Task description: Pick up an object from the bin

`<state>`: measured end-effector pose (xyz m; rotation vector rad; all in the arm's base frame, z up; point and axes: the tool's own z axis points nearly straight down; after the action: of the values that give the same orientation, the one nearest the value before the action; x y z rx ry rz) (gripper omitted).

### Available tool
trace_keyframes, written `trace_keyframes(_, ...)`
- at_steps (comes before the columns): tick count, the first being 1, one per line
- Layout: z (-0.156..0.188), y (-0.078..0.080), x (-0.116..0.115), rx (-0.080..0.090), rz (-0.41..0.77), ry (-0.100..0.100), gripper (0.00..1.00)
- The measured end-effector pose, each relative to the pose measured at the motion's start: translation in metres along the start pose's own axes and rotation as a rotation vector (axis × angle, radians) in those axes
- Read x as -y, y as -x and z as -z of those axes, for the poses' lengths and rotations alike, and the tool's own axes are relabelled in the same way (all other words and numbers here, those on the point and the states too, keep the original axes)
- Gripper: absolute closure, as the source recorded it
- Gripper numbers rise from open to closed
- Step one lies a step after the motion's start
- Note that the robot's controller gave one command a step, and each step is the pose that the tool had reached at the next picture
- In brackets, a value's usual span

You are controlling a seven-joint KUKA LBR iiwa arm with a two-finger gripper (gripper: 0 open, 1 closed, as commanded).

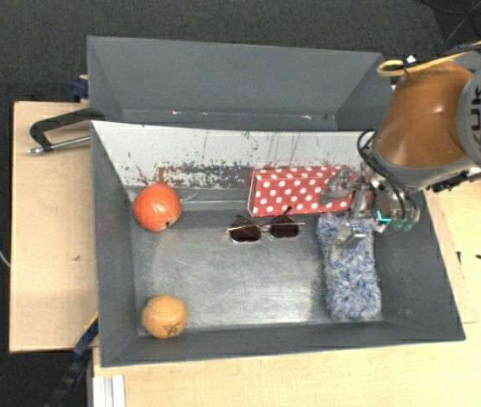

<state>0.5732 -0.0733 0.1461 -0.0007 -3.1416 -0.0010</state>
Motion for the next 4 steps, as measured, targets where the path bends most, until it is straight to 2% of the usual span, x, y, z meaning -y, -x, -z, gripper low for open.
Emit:
trace_keyframes(1,-0.046,-0.002,0.009,-0.003,0.311,0.001,0.00)
trace_keyframes(2,-0.060,0.001,0.016,0.000,0.452,0.001,1.00)
trace_keyframes(3,-0.059,0.000,0.015,0.000,0.453,0.001,1.00)
trace_keyframes(4,-0.020,-0.002,0.016,0.004,0.458,0.000,1.00)
